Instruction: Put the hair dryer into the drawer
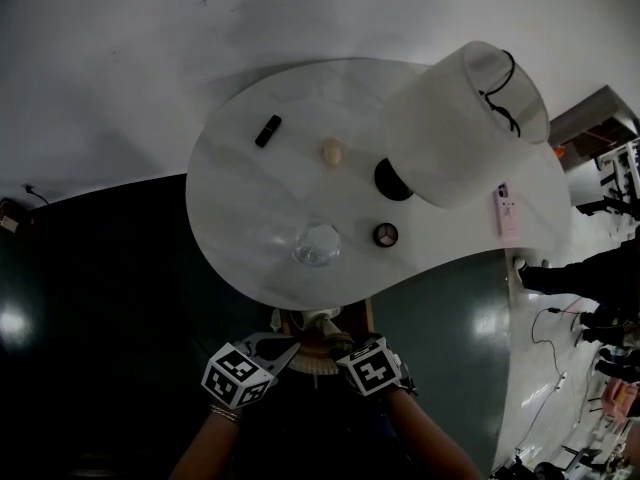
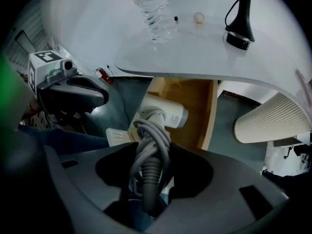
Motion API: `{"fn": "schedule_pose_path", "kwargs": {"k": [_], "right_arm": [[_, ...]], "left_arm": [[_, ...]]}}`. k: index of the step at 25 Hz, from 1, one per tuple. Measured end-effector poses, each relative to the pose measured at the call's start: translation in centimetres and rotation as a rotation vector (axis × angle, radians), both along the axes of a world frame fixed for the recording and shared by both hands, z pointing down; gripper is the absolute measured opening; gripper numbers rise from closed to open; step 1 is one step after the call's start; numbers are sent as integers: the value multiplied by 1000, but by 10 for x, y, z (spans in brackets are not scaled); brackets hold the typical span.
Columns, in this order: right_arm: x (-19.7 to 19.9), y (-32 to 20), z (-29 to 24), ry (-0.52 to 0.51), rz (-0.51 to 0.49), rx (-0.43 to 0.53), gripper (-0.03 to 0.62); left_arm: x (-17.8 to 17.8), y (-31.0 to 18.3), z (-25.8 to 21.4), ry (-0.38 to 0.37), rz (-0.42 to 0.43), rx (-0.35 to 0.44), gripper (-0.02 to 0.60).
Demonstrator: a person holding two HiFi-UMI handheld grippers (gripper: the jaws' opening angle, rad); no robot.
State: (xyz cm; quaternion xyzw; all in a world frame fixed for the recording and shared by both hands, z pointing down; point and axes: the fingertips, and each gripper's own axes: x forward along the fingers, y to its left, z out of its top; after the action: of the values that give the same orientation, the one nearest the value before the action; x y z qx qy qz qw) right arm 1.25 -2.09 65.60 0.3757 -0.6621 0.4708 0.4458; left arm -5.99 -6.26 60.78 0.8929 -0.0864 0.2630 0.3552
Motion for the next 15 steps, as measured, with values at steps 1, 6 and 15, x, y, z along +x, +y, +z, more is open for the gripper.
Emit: {"fn": "schedule_pose_path", "kwargs": {"k": [1,6,15], "right_arm": [[-1,-3,2,7,5,8,215],[-9,-16,12,16,32,24,215],[-11,-30,32,64,64,52,215]], "left_arm": [[-1,0,2,0,1,-6,8],[-5,-8,10,6,-1,-14,8],[-1,-16,22,17,-2,-34,8]]}}
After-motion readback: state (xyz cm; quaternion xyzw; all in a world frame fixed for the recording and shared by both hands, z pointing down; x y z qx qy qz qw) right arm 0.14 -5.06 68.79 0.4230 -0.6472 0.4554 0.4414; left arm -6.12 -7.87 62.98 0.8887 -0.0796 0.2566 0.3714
